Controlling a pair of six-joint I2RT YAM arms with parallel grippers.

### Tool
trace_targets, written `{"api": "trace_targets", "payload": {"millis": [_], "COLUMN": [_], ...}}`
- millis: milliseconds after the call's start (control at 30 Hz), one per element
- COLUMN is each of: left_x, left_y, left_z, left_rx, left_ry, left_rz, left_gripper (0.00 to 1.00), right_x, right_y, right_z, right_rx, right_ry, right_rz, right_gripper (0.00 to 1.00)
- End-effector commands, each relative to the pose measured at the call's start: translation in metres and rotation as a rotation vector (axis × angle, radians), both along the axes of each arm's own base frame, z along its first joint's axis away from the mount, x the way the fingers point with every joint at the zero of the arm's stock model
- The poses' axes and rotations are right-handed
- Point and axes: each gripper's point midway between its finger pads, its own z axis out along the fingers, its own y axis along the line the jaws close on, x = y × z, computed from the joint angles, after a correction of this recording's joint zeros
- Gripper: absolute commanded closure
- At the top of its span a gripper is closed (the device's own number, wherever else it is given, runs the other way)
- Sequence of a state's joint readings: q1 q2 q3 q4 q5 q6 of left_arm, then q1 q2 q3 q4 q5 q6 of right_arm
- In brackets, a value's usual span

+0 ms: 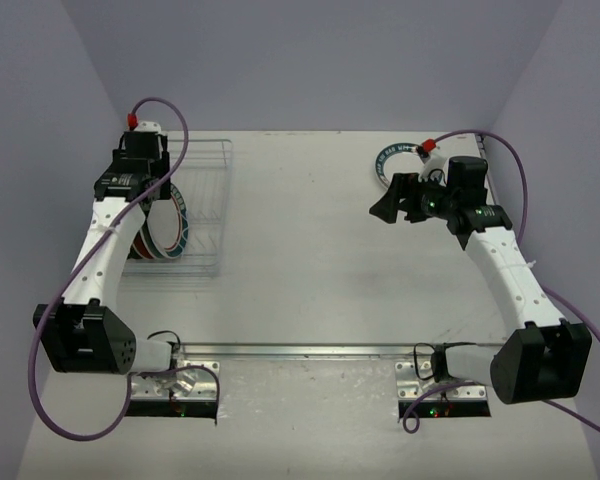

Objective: Unload the plates from the dish rack

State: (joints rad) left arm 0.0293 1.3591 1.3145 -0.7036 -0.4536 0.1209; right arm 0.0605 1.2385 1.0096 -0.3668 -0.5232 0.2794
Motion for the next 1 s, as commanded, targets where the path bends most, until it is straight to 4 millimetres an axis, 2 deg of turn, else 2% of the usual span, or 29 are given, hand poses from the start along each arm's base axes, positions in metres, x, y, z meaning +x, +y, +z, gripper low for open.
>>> {"api": "trace_targets", "payload": {"millis": [0, 133, 400, 600, 800, 967], "left_x": [0.008, 0.008, 0.013, 0.017, 0.019, 0.018], "left_y": [-0.03, -0.057, -0.059, -0.049, -0.034, -0.025], "left_z": [0.046, 0.03, 0.004, -0.007, -0.007, -0.014], "left_rx": [0.064, 0.057, 0.045, 0.086, 0.125, 0.126], "left_ry": [-0.11, -0.055, 0.035, 0.08, 0.084, 0.11], "left_rz": [-0.14, -0.222, -0.213, -0.157, -0.104, -0.09], "left_gripper": [0.42, 0.43, 0.42, 0.4, 0.39, 0.39], "right_x": [0.008, 0.008, 0.006, 0.004, 0.003, 0.002], "right_y": [0.002, 0.003, 0.001, 0.001, 0.001, 0.002], "right_z": [0.01, 0.01, 0.009, 0.006, 0.005, 0.003], "right_rx": [0.004, 0.003, -0.014, -0.02, -0.022, -0.019], "right_ry": [-0.05, -0.048, -0.054, -0.054, -0.05, -0.043], "right_rz": [0.006, 0.007, 0.007, 0.013, 0.018, 0.021], "right_gripper": [0.09, 0.09, 0.09, 0.09, 0.09, 0.09]}}
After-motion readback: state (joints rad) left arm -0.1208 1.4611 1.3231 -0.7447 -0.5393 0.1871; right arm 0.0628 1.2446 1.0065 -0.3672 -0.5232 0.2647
